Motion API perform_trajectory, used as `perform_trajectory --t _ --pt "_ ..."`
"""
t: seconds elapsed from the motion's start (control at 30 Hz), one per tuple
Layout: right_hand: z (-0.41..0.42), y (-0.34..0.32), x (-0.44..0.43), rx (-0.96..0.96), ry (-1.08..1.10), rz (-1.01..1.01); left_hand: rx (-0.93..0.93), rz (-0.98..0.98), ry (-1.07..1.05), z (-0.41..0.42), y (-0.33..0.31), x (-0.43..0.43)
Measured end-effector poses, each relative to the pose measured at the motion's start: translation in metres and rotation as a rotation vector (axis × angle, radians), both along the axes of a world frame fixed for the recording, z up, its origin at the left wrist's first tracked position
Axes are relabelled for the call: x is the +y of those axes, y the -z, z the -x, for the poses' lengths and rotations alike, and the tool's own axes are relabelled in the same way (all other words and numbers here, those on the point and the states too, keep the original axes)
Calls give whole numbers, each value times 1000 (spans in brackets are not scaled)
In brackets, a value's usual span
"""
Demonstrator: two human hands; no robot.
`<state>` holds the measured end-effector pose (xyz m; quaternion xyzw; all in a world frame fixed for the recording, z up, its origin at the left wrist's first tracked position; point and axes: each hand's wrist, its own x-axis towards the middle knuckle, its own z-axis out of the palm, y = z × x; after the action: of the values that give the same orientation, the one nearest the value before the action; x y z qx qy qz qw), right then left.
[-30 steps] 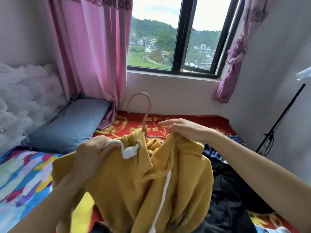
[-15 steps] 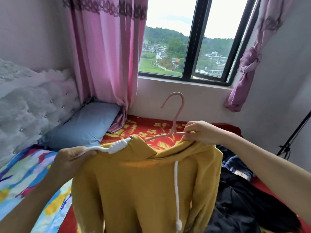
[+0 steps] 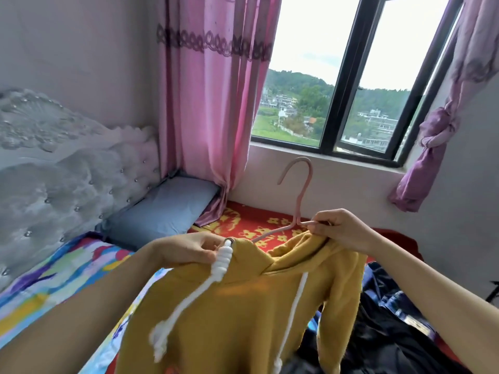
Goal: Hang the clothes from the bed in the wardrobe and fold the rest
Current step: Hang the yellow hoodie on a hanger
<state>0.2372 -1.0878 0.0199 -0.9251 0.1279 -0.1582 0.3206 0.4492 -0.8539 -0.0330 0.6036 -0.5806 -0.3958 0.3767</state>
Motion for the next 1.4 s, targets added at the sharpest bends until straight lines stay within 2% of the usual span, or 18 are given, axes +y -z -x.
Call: perform_trajectory --t 0.07,0.1,0.17,0.2,0.27,0.3,0.37,0.4,0.47,0.5,0.6,0.63,0.7,0.8,1.0,1.17,1.33,1.4 --pt "5 8 -7 25 32 2 -198 99 -116 7 -14 2" --pt "9 12 -9 37 44 -1 -434 232 -225 8 -20 0" --pt "15 17 -12 37 58 -26 -1095 673 -434 12 -25 7" --pt "18 19 -14 18 64 -46 -1297 854 -481 19 -21 10" --pt "23 19 -18 -33 72 -76 -1433 956 -537 35 0 18" --pt "25 19 -20 -63 81 -85 -1451 949 -565 39 14 19" --pt "25 18 -19 -96 97 -80 -1432 787 -597 35 36 22" --pt "24 22 -17 -93 100 -69 -1275 643 -580 32 39 23" --pt "18 28 -12 -84 88 -42 -830 420 -599 23 32 22" --pt "14 31 -9 -71 82 -40 -726 361 -618 19 29 19" --pt "3 37 -1 -50 63 -36 -963 246 -585 13 28 6" --pt "0 37 -1 -58 67 -22 -962 229 -598 14 29 3" --pt "-4 38 -2 -83 78 -2 -975 308 -650 14 32 5" --pt "-4 41 -4 -114 99 -14 -1198 373 -663 10 50 11" --pt "-14 41 -4 -35 2 7 -1328 434 -655 13 45 16" --pt "-16 33 -1 29 -113 83 -1203 434 -770 42 33 33" --pt "-21 17 15 62 -318 493 -1266 422 -826 92 20 39" --pt "-24 19 31 91 -410 513 -1261 383 -834 113 20 45"
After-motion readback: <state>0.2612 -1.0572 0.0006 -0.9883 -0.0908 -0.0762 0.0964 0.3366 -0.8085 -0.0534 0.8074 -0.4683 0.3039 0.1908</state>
